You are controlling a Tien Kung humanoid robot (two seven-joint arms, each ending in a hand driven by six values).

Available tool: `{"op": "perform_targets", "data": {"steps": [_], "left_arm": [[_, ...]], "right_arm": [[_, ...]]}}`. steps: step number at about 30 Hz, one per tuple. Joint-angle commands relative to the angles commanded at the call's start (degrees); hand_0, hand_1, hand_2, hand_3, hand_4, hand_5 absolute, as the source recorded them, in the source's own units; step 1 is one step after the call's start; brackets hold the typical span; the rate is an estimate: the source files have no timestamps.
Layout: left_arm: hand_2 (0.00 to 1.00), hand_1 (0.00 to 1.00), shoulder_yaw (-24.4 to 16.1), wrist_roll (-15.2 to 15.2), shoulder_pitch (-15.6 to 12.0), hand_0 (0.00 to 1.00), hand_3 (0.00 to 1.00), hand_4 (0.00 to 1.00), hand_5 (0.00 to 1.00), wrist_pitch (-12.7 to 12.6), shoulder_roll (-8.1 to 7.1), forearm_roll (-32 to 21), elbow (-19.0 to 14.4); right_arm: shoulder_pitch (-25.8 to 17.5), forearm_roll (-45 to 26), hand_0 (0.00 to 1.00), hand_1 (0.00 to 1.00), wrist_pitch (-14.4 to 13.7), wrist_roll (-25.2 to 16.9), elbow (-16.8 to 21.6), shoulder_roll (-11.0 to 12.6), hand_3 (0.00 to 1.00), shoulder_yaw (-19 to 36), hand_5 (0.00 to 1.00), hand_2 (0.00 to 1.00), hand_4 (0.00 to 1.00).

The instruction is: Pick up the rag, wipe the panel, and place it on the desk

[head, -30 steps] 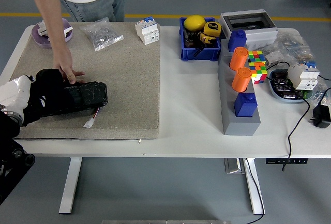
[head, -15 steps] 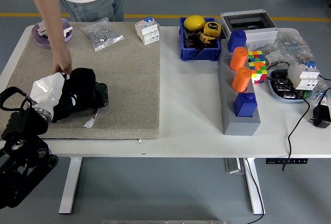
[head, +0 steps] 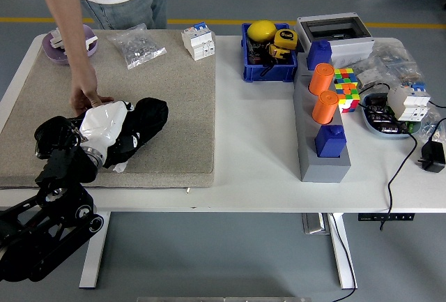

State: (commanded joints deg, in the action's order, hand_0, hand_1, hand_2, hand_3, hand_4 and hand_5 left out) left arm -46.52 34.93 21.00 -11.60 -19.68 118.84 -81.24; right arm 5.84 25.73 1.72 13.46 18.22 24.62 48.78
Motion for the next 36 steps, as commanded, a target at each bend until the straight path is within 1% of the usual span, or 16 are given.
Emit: {"op": "perform_targets", "data": {"steps": [6, 11, 14, 18, 25, 32, 36], "left_arm": [[0.5, 0.163, -0.72, 0.06, -0.4, 0.242, 0.461, 0.132, 0.002, -0.09, -0.04, 0.19, 0.21], [0.5, 0.163, -2.6, -0.18, -1.16, 0.243, 0.461, 0.133, 0.002, -0.33, -0.15, 0.15, 1.83], [0.5, 0.163, -3.91, -0.35, -2.07, 0.244, 0.462, 0.134, 0.002, -0.56, -0.49, 0.44, 2.43], [0.5, 0.164, -6.64, -0.37, -3.64, 0.243, 0.463, 0.138, 0.002, -0.62, -1.16, 1.23, 3.27], [0.5, 0.164, -10.63, -0.3, -5.81, 0.243, 0.463, 0.141, 0.002, -0.57, -2.91, 2.32, 3.73], [0.499, 0.164, -13.54, -0.1, -7.63, 0.244, 0.463, 0.14, 0.002, -0.36, -4.33, 3.14, 4.21], [0.499, 0.164, -15.18, 0.11, -8.57, 0.244, 0.462, 0.14, 0.002, -0.33, -4.79, 3.69, 4.28]], "right_arm": [[0.0, 0.0, 0.791, 0.705, -0.01, 0.0, 0.01, -0.01, 0.693, -0.05, 0.735, 0.712, 0.998], [0.08, 0.07, 0.791, 0.705, -0.06, -0.01, 0.03, -0.01, 0.693, 0.0, 0.736, 0.712, 0.998], [0.09, 0.18, 0.791, 0.705, -0.11, -0.01, 0.07, 0.05, 0.694, 0.09, 0.735, 0.712, 0.998], [-0.08, 0.18, 0.791, 0.706, -0.04, 0.0, 0.02, 0.04, 0.694, 0.17, 0.734, 0.712, 0.998], [-0.2, 0.3, 0.791, 0.705, -0.04, -0.01, 0.0, 0.08, 0.694, 0.46, 0.734, 0.712, 0.998], [-0.22, 0.44, 0.791, 0.705, -0.07, 0.0, 0.01, 0.12, 0.693, 0.64, 0.734, 0.712, 0.998], [-0.27, 0.47, 0.79, 0.706, -0.04, 0.02, 0.0, 0.14, 0.694, 0.66, 0.734, 0.713, 0.998]]}}
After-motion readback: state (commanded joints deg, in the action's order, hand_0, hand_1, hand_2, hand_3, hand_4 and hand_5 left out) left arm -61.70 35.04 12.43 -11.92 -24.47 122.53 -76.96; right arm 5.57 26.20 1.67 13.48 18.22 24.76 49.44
